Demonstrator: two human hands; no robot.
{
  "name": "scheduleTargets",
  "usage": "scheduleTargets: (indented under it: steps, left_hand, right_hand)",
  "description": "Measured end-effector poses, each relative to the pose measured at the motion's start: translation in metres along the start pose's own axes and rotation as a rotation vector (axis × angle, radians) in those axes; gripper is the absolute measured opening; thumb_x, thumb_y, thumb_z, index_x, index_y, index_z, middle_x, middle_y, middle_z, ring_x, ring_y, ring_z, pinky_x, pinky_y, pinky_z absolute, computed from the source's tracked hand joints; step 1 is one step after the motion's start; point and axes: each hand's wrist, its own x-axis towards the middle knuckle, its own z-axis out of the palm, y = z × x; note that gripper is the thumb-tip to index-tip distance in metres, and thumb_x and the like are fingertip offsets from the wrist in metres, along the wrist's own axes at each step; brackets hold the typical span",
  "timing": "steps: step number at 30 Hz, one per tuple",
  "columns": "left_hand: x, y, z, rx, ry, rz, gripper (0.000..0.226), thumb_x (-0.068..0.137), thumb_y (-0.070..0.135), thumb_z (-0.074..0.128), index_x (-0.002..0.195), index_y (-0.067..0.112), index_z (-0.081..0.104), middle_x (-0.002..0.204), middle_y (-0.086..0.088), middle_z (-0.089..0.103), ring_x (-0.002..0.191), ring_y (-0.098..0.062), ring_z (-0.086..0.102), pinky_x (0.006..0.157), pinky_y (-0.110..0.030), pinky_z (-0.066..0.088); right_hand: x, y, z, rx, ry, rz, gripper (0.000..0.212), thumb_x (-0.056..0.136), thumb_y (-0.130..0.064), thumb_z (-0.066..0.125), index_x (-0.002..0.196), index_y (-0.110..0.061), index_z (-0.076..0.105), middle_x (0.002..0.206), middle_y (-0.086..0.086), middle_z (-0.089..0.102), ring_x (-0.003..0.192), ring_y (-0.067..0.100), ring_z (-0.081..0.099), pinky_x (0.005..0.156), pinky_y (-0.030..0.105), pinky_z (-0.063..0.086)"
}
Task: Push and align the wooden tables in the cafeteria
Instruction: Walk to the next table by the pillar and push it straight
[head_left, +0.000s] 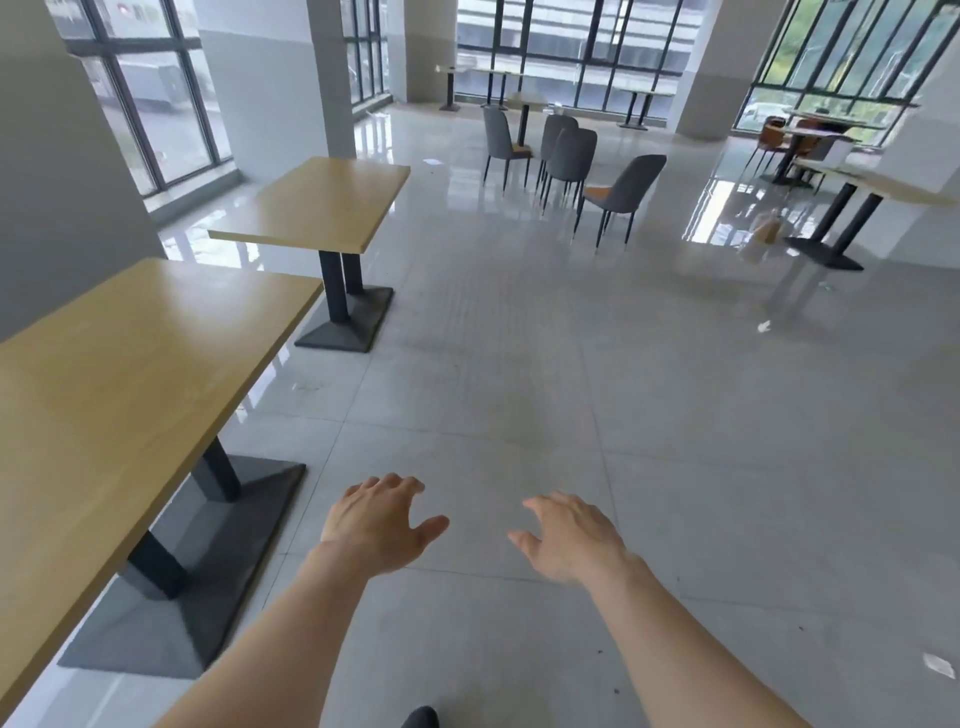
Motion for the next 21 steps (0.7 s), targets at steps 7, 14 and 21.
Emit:
scheduleTargets:
  steps: [7,14,21]
  left_hand:
    - [0.182,-0.021,-0.072,-0.013,-0.001,-0.022,0.072,0.093,0.074,0.042,0.151,0.032,0.041,0.153,0.007,0.047,0.140,-0.018,0.044,0.117,-0.037,0.031]
    - [0.382,-0.020,-0.107,0.013,0.019,-0.032,0.072,0.092,0.075,0.042,0.150,0.033,0.042,0.152,0.006,0.049,0.139,-0.019,0.045,0.117,-0.037,0.030]
    - [0.598,0.011,-0.149,0.039,-0.005,-0.055,0.071,0.093,0.075,0.042,0.151,0.033,0.042,0.152,0.007,0.049,0.139,-0.019,0.046,0.117,-0.038,0.031]
  right_hand:
    - [0.179,-0.003,-0.106,0.000,0.019,-0.030,0.061,0.101,-0.055,0.046,0.152,-0.021,0.041,0.156,0.008,0.045,0.144,0.029,0.041,0.116,0.037,0.031]
    - [0.366,0.032,-0.175,0.020,0.022,-0.047,0.061,0.101,-0.056,0.047,0.151,-0.021,0.044,0.152,0.005,0.049,0.140,0.030,0.045,0.115,0.039,0.036]
    - [0.565,0.103,-0.269,0.031,0.025,-0.057,0.060,0.101,-0.056,0.046,0.149,-0.020,0.045,0.150,0.008,0.051,0.139,0.031,0.047,0.114,0.040,0.037]
